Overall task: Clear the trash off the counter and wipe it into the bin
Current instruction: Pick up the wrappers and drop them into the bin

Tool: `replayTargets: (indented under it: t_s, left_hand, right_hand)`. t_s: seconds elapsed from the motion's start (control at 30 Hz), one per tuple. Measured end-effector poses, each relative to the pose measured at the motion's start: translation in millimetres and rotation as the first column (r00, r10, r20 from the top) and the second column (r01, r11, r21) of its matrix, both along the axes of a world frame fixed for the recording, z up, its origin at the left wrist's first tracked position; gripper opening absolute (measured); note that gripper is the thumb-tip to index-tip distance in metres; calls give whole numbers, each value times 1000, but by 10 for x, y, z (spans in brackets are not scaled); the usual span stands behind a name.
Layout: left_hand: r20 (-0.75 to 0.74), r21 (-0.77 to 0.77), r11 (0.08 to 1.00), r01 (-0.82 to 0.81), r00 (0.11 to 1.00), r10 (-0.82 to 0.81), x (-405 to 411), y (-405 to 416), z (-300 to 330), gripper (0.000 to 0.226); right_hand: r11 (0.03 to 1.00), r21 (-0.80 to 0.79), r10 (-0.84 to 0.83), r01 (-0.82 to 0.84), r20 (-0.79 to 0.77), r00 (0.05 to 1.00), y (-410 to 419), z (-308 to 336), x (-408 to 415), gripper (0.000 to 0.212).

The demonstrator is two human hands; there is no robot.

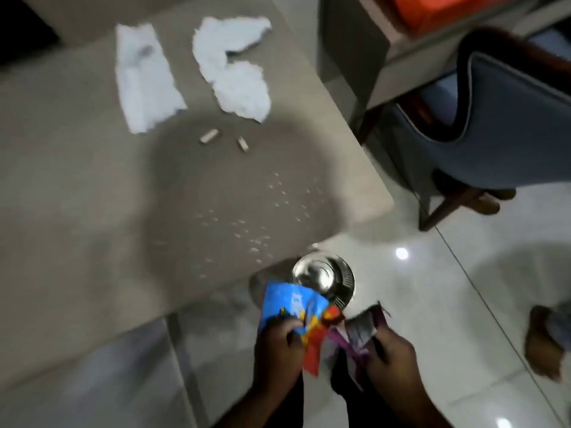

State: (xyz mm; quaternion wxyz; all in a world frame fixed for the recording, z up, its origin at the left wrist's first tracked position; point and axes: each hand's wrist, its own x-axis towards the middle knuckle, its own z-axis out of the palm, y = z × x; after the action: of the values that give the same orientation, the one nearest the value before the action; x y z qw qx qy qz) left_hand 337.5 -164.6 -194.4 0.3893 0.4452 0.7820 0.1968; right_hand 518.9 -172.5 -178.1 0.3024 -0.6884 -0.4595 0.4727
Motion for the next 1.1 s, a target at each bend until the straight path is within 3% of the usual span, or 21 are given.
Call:
replayTargets:
  t_s: [0.07,0.2,0.43,0.53,0.63,0.7,0.8,0.87,1.0,1.1]
  left_hand:
    - [60,-198,979,-52,996,65,122,346,-552,24]
    - [21,-417,907,-55,997,71,263,763,-1758,16]
    - [71,-523,852,-35,994,84,477,963,-3050,20]
    - [97,-596,801,-56,985,141,550,940,-3202,27]
    - [153,-626,772,-110,953,260,553,984,-3178,35]
    - [154,-611,786,-98,959,239,541,1020,-3041,41]
    - [86,-507,862,-27,993,82,506,1037,-2741,40]
    - [23,-418,901,115,993,-116,526,1056,-2366,34]
    - [-61,-243,911,332,933,-356,726,1081,-1370,34]
    - [-33,-84,884,460,886,-463,920,1090,-421,32]
  right_hand:
    - [978,-191,-85,81,-11,996,221,-581,87,29]
    - [969,-238,68,-71,-24,997,554,-1695,106,35]
    - [884,-467,-4,34,65,998,812,-3106,-51,18]
    - [853,-516,-65,80,46,997,852,-3376,-192,33]
    - [837,-537,-87,104,56,995,855,-3434,-235,43]
    - [853,-508,-105,119,56,993,849,-3342,-201,40]
    - [895,-430,-108,118,47,993,838,-3026,-75,40]
    - [918,-387,-56,91,100,993,836,-2707,47,27]
    - [955,-292,24,41,213,977,820,-1830,307,13]
    - [982,-165,-50,90,232,971,819,-922,518,6]
